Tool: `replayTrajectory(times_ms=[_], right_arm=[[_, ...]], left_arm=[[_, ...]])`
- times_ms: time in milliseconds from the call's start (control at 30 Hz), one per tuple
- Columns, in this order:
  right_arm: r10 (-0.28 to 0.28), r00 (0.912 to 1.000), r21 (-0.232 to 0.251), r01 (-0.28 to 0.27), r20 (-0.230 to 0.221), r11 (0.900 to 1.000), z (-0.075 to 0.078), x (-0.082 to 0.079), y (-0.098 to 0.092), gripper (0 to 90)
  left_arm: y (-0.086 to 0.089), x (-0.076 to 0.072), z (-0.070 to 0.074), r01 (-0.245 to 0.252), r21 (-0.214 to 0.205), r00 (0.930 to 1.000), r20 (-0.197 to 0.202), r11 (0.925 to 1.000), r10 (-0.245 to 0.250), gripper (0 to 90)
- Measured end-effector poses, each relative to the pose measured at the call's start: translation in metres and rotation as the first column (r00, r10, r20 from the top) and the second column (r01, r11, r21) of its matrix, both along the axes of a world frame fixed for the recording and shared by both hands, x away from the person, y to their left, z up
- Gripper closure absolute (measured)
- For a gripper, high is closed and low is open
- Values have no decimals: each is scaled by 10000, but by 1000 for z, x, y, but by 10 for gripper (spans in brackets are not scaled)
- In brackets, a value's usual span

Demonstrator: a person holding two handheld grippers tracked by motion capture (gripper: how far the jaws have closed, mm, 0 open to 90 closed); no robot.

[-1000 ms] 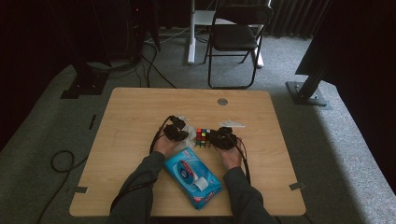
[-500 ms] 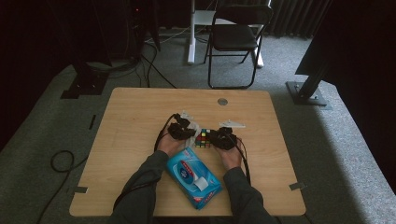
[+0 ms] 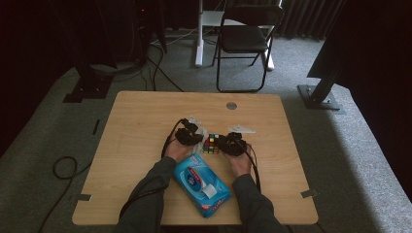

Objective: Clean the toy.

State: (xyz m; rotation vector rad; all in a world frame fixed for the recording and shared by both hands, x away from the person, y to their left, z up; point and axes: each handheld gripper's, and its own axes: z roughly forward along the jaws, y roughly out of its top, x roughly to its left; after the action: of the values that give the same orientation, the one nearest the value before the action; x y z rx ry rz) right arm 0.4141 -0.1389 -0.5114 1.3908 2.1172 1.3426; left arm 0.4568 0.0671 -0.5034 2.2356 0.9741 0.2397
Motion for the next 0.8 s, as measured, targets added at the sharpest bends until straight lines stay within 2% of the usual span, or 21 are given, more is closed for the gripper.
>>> replayTrajectory(times_ms=[200,267,367,633,667,800], right_arm=[[-18,10000,14,18,-8,10000,0,0,0,663],[-18,10000,8,18,-4,10000,0,0,0,663],[-12,10000,5,12,-3,10000,0,0,0,663],[-11,10000,43,11,-8,10000,0,0,0,664],[-7,10000,54,7,-2,10000,-1,0,0,664],[-18,10000,70,18,-1,10000,-1,0,0,666]], left_arm=[[-4,4,-7,247,550,9994,-247,9982,-233,880],[-5,6,-11,276,653,9987,-447,9975,-247,880],[-8,7,-17,505,1036,9967,-678,9933,-436,880],[-4,4,-14,481,744,9977,-522,9961,-443,876],[0,1,-7,473,315,9983,-370,9984,-462,876],[6,-3,4,511,-243,9984,-235,9984,-516,875]])
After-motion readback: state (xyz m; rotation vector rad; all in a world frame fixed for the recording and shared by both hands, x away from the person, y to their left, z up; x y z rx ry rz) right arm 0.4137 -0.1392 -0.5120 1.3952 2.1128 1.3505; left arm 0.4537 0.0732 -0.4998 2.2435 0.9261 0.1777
